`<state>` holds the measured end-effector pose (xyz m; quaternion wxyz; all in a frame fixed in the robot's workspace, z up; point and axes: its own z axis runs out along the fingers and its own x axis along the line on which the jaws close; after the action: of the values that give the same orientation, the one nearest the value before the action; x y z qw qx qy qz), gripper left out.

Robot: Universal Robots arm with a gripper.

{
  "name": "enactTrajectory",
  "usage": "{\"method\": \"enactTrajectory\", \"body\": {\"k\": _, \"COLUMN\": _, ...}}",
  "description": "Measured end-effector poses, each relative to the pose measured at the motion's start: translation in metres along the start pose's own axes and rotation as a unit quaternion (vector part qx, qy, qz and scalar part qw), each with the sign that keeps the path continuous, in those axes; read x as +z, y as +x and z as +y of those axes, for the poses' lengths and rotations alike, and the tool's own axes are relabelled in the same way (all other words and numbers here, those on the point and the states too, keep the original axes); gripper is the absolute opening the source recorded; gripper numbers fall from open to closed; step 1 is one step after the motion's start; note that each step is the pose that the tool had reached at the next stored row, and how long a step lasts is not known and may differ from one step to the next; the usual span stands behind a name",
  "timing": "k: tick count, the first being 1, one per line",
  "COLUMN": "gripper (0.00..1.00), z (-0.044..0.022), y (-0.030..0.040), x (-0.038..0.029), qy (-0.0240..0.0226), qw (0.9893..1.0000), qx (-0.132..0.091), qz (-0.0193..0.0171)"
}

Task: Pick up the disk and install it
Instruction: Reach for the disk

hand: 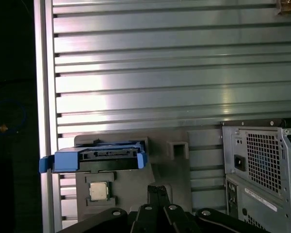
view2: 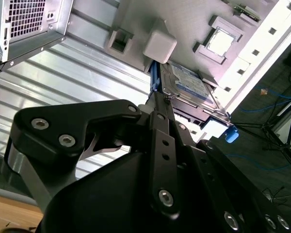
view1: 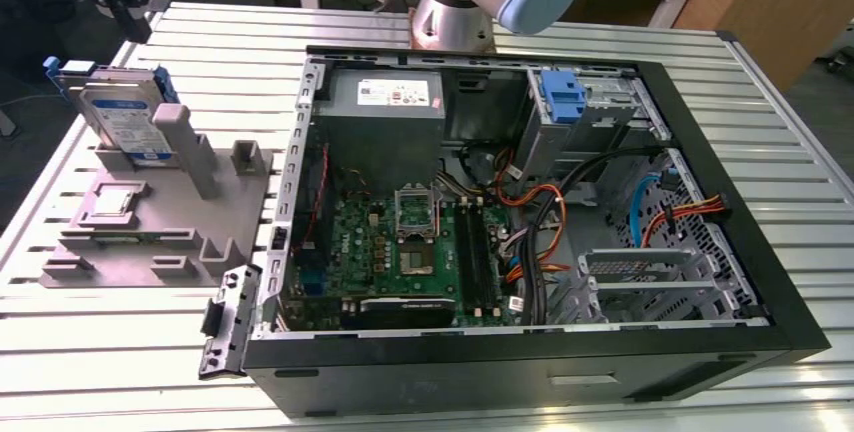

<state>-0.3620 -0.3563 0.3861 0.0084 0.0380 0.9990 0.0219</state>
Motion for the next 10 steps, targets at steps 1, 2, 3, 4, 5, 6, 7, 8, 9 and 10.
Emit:
{"method": "enactTrajectory", "body": {"k": 1, "gripper": 0.10, "z": 0.0000, "y": 0.0000, "x": 0.0000, "qy": 0.0000, "qw": 1.0000, "qx": 0.000, "qz": 0.0000}}
{"method": "enactTrajectory", "body": {"k": 2, "gripper": 0.10, "z": 0.0000, "y": 0.0001, "x": 0.0000, "qy": 0.0000, "qw": 1.0000, "qx": 0.000, "qz": 0.0000}}
{"method": "enactTrajectory", "body": {"k": 3, "gripper": 0.10, "z": 0.0000, "y": 0.0002, "x": 0.0000, "qy": 0.0000, "qw": 1.0000, "qx": 0.000, "qz": 0.0000}}
{"method": "enactTrajectory", "body": {"k": 4, "gripper": 0.10, "z": 0.0000, "y": 0.0003, "x": 0.0000, "qy": 0.0000, "qw": 1.0000, "qx": 0.000, "qz": 0.0000}}
{"method": "enactTrajectory", "body": {"k": 5, "gripper": 0.10, "z": -0.0001, "y": 0.0007, "x": 0.0000, "qy": 0.0000, "qw": 1.0000, "qx": 0.000, "qz": 0.0000}}
{"method": "enactTrajectory", "body": {"k": 6, "gripper": 0.10, "z": -0.0001, "y": 0.0010, "x": 0.0000, "qy": 0.0000, "qw": 1.0000, "qx": 0.000, "qz": 0.0000}}
{"method": "enactTrajectory", "body": {"k": 7, "gripper": 0.10, "z": 0.0000, "y": 0.0015, "x": 0.0000, "qy": 0.0000, "qw": 1.0000, "qx": 0.000, "qz": 0.0000}}
{"method": "enactTrajectory", "body": {"k": 8, "gripper": 0.10, "z": 0.0000, "y": 0.0023, "x": 0.0000, "qy": 0.0000, "qw": 1.0000, "qx": 0.000, "qz": 0.0000}}
{"method": "enactTrajectory", "body": {"k": 9, "gripper": 0.10, "z": -0.0001, "y": 0.0038, "x": 0.0000, "qy": 0.0000, "qw": 1.0000, "qx": 0.000, "qz": 0.0000}}
{"method": "enactTrajectory", "body": {"k": 10, "gripper": 0.10, "z": 0.0000, "y": 0.0058, "x": 0.0000, "qy": 0.0000, "qw": 1.0000, "qx": 0.000, "qz": 0.0000}}
